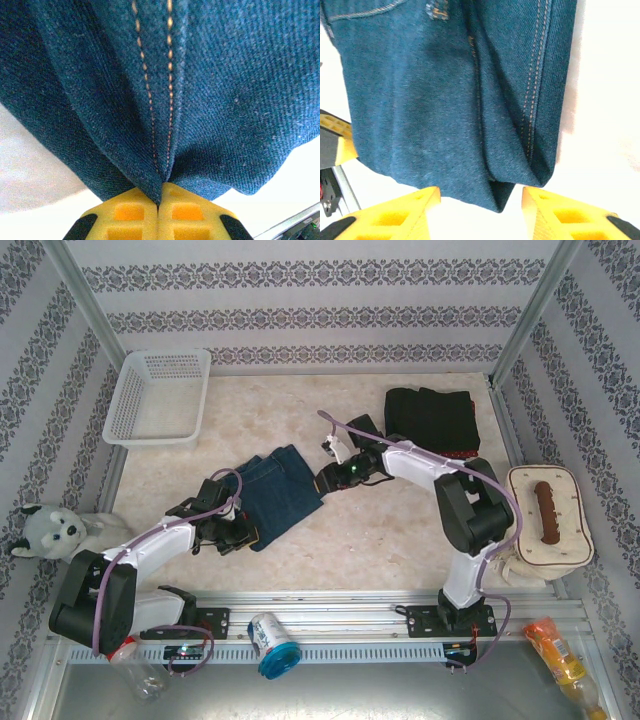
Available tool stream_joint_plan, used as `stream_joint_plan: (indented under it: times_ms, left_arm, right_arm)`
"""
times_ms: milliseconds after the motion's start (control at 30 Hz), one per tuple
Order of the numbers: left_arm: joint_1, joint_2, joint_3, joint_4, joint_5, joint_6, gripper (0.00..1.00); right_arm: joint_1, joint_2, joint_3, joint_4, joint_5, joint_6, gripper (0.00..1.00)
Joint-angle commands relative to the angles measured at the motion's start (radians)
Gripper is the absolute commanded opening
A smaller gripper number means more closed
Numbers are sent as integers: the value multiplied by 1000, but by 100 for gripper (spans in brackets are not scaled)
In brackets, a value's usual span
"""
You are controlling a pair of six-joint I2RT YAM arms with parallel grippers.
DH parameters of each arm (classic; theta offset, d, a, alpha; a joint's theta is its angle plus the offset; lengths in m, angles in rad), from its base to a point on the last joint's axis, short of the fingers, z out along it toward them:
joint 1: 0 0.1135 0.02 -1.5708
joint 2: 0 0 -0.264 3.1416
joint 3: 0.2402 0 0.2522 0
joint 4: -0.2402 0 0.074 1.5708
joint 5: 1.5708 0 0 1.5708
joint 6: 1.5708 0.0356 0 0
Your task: Fold and stack the skirts
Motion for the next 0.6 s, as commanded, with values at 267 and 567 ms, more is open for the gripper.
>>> stream_joint_plan:
  times_ms: [267,567]
  left_arm:
    - [14,10,-4,-35,12,-9,0]
    - [13,19,-8,-24,14,-18,0]
  right_arm:
    - [51,97,35,-9,-58,-17,41]
    - [62,118,32,-16,-126,-44,24]
